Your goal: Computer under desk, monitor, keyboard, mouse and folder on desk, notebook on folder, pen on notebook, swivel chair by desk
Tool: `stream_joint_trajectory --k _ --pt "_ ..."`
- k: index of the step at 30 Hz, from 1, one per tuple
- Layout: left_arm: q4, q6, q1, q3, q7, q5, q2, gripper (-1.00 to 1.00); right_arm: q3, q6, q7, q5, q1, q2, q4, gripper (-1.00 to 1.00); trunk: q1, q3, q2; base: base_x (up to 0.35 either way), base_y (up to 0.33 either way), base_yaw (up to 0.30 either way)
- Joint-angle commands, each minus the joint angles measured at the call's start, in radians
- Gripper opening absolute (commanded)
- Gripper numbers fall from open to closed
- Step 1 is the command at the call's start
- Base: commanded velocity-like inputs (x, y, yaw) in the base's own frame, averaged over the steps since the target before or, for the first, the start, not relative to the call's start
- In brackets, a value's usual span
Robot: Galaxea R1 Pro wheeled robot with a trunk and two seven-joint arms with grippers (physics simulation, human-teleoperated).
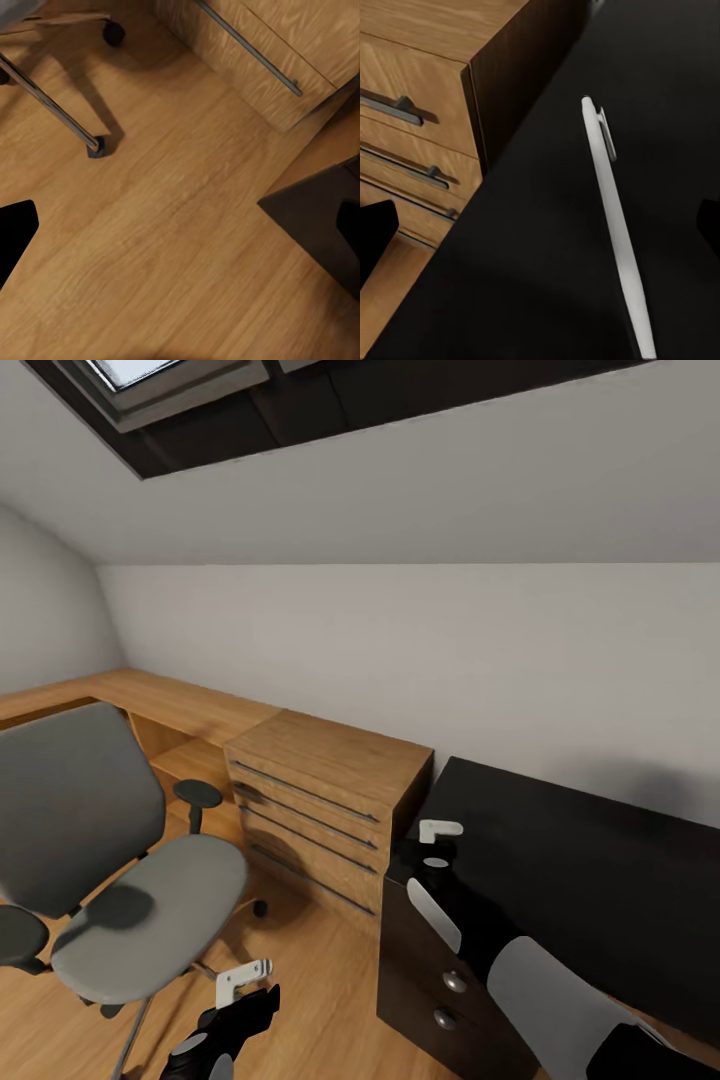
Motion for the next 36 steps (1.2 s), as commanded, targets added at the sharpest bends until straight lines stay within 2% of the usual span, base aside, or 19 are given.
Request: stream_joint_trajectory --k 1,7,10,19,36 --pt "-0.001 0.003 -0.001 -0.002 0.009 0.011 0.000 1.00 0.004 0.005 -0.007 -0.005 -0.001 -0.001 0.000 1.00 0.000 -0.001 -0.001 0.193 0.000 0.000" --pt "-0.010 0.004 -0.001 -0.001 0.007 0.011 0.000 1.00 0.001 0.005 -0.002 -0.005 -0.002 -0.004 0.034 1.00 0.000 -0.001 -0.001 0.100 0.000 0.000" --pt "-0.081 0.006 -0.001 -0.003 0.005 0.011 0.005 1.00 -0.001 0.005 0.028 -0.006 -0.004 -0.006 0.074 1.00 0.000 -0.001 -0.001 0.011 0.000 0.000" --pt "-0.145 0.010 0.001 -0.003 0.005 0.011 0.006 1.00 -0.001 0.005 0.041 -0.006 -0.005 -0.008 0.100 1.00 0.000 -0.001 -0.001 0.001 0.000 0.000" --pt "-0.170 0.013 0.003 -0.003 0.005 0.012 0.008 1.00 -0.007 0.005 0.063 -0.007 -0.007 -0.032 0.134 1.00 0.000 -0.001 -0.001 0.000 0.000 0.000"
